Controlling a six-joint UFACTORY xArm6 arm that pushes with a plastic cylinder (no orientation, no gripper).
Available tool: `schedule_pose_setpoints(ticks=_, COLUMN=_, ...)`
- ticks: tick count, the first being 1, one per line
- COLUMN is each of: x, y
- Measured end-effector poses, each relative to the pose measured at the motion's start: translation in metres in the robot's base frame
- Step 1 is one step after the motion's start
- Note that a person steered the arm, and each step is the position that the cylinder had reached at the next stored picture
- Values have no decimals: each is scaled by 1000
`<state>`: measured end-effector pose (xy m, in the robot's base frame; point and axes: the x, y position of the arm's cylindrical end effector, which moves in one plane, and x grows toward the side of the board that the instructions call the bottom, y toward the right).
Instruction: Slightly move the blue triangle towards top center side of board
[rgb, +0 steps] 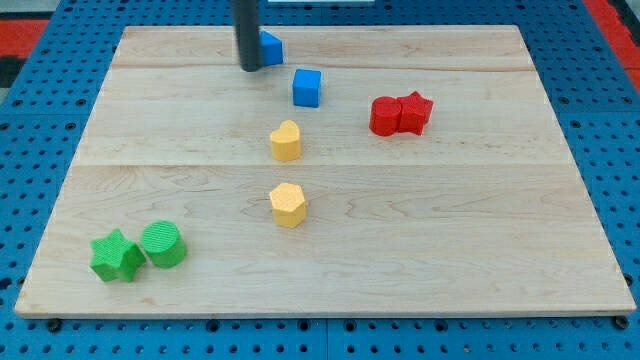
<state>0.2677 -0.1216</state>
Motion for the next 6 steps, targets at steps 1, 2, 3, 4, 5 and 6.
schedule_pose_setpoints(ticks=1, x=1, y=-61)
schedule_pose_setpoints(ticks=2, x=-6, y=11)
schedule_pose_setpoints(ticks=3, x=-26, y=35)
schedule_pose_setpoints(ticks=4, x=-46, y=22)
schedule_pose_setpoints(ticks=5, x=-40, y=63)
schedule_pose_setpoints(ticks=6, x=-39, y=81)
